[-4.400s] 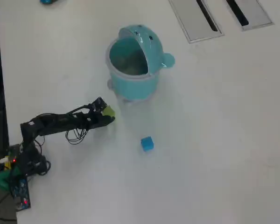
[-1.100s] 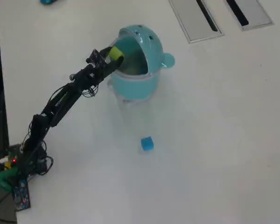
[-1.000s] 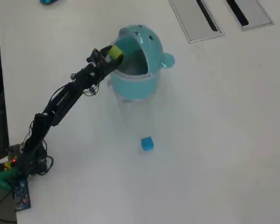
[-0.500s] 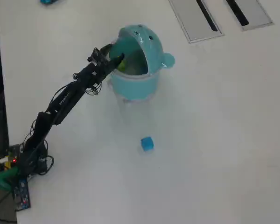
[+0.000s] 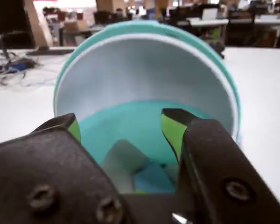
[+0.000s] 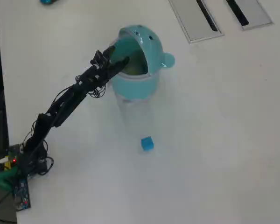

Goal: Grasp RGB lego blocks and put them in the bin one by one.

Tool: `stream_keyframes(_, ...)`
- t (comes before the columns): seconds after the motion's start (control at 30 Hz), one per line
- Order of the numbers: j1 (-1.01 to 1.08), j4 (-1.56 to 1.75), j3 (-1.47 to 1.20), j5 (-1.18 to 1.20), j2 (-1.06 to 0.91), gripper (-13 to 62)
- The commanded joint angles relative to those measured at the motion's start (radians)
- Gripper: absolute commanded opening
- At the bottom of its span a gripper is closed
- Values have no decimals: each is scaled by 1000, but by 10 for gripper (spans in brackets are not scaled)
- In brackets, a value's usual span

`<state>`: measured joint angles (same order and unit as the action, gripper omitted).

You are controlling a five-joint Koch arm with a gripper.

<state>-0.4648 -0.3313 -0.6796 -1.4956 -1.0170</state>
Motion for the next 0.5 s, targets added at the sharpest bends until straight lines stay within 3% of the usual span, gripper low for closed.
stream_keyframes(0.0,43,-41,37,-8,-87,327)
stream_keyframes(0.27,172,-167,-21,-52,-172,337)
stream_keyframes(0.47,238,-176,-275,-172,-334,337)
